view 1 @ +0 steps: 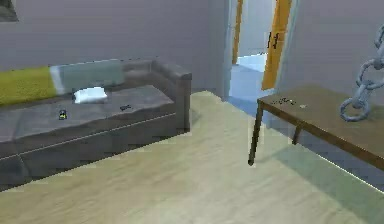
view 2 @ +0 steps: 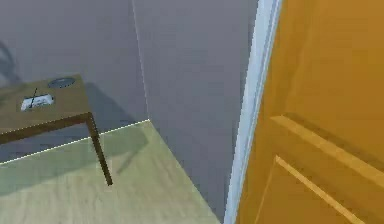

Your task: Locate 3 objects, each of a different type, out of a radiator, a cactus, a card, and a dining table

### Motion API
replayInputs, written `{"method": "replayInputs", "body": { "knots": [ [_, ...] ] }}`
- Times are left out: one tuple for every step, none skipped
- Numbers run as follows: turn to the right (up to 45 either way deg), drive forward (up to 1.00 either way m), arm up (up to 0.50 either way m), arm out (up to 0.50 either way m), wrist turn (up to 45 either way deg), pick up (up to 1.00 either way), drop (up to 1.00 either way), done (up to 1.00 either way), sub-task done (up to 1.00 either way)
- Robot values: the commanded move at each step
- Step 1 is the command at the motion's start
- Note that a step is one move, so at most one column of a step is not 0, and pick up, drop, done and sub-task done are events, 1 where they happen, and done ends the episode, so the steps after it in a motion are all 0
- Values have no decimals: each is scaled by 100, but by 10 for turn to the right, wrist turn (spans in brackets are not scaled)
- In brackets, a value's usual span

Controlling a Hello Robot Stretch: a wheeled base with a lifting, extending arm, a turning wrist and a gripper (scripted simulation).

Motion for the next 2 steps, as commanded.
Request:
{"method": "replayInputs", "body": {
  "knots": [
    [-450, 0, 0, 0, 0, 0, 0, 0, 0],
    [-450, 0, 0, 0, 0, 0, 0, 0, 0]
  ]
}}
